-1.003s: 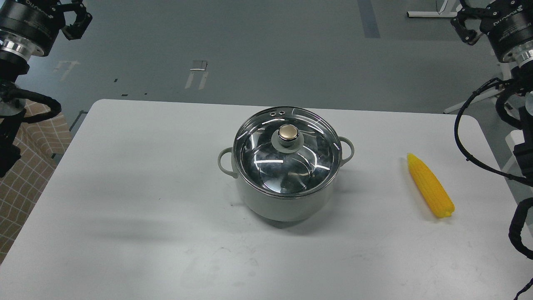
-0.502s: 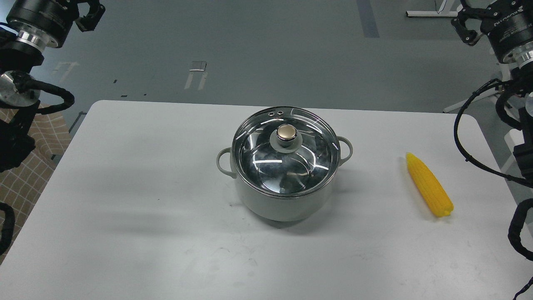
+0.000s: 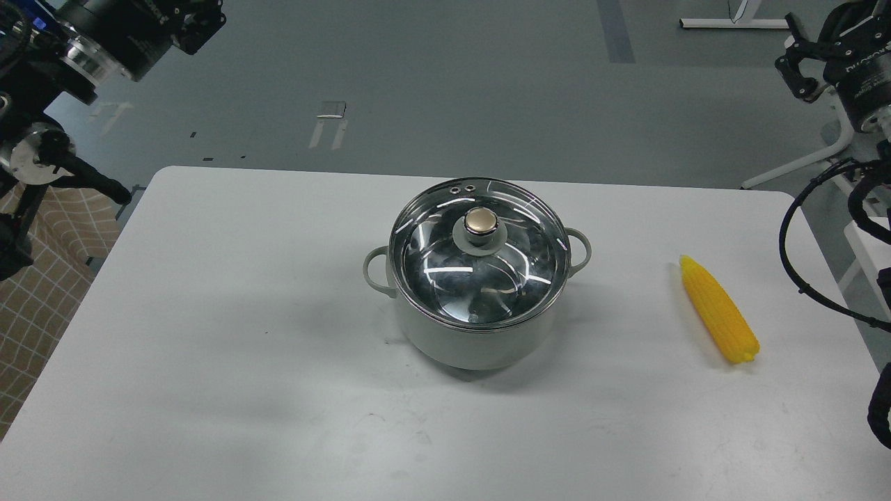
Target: Open pot and put corn in
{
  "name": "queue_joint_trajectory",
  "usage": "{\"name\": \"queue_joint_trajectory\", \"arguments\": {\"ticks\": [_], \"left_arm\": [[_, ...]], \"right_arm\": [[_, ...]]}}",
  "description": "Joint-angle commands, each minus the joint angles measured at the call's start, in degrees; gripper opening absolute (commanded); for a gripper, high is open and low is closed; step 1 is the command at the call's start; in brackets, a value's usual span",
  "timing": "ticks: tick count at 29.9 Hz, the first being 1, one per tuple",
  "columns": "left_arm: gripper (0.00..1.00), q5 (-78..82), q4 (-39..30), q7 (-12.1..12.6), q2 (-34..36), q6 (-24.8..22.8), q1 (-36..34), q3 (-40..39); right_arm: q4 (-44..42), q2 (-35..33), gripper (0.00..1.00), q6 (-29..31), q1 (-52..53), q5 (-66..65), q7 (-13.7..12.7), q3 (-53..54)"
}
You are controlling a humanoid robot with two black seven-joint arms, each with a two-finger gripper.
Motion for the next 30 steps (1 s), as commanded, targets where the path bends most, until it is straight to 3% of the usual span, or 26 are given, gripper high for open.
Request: {"name": "queue_joint_trajectory", "arguments": {"ticks": [1, 6, 10, 15, 20, 24, 30], "left_arm": [[0.88, 11.9, -7.4, -0.1, 1.8, 0.8, 0.3, -0.1], [0.87, 37.2, -14.9, -3.6, 1.2, 0.7, -0.6, 0.0], [0.87, 48.0, -22.3, -3.7, 1.2, 0.6, -0.7, 0.6], [0.84, 61.3, -28.6, -3.5, 0.6, 0.9, -3.8, 10.1], [0.81, 72.0, -27.3, -3.4, -4.3, 2.1, -4.8, 15.6], [0.81, 80.7, -21.9, -3.0, -11.7, 2.3, -4.8, 20.5], [0.81, 80.7, -16.7, -2.9, -16.5, 2.3, -4.2, 21.9]], "right_arm": [[0.0, -0.4, 1.0, 0.0, -0.2, 0.0, 0.0, 0.6], [0.2, -2.1, 1.0, 0.0, -0.1, 0.1, 0.0, 2.0], [0.2, -3.4, 1.0, 0.0, -0.2, 0.0, 0.0, 3.6], [0.2, -5.5, 1.0, 0.0, -0.6, 0.1, 0.0, 4.0], [0.2, -5.5, 1.0, 0.0, -1.1, 0.1, 0.0, 4.6], [0.3, -5.3, 1.0, 0.0, -1.3, 0.1, 0.0, 4.5], [0.3, -5.2, 1.0, 0.0, -2.0, 0.1, 0.1, 4.6]]}}
